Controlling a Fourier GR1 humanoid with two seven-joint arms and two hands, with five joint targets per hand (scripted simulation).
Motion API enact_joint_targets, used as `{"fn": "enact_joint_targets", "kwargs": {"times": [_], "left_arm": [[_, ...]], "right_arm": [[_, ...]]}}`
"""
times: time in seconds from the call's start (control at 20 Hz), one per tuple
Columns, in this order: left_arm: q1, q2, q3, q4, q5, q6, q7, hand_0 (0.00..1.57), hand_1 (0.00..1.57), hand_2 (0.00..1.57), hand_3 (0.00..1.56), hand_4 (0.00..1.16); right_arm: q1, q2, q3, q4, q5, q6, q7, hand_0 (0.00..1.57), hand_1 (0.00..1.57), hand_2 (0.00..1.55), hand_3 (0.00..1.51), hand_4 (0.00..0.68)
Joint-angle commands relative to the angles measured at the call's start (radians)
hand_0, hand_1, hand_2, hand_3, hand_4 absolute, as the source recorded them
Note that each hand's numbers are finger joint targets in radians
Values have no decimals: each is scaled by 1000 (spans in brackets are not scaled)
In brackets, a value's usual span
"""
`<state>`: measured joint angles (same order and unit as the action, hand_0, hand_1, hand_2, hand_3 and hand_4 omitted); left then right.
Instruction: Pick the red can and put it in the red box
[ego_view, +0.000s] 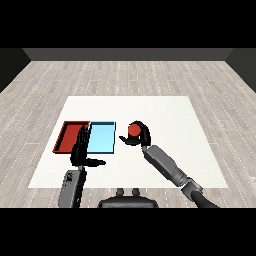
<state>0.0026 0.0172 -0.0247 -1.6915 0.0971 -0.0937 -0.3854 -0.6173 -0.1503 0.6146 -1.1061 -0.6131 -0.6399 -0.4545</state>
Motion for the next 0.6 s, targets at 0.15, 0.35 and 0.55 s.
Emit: {"fn": "enact_joint_targets", "kwargs": {"times": [0.15,0.35,0.55], "left_arm": [[-18,-17,-65,-54,-10,20,97,0,0,0,0,0],[-82,-17,-153,52,-70,112,78,0,0,0,0,0],[-98,-17,-246,1,-106,179,185,0,0,0,0,0]], "right_arm": [[157,-153,-5,-369,93,-42,80,1440,1440,1405,1382,628],[122,-81,-57,-318,148,-2,97,1438,1438,1410,1381,622],[110,-81,-109,-310,179,61,126,1438,1438,1410,1381,622]]}}
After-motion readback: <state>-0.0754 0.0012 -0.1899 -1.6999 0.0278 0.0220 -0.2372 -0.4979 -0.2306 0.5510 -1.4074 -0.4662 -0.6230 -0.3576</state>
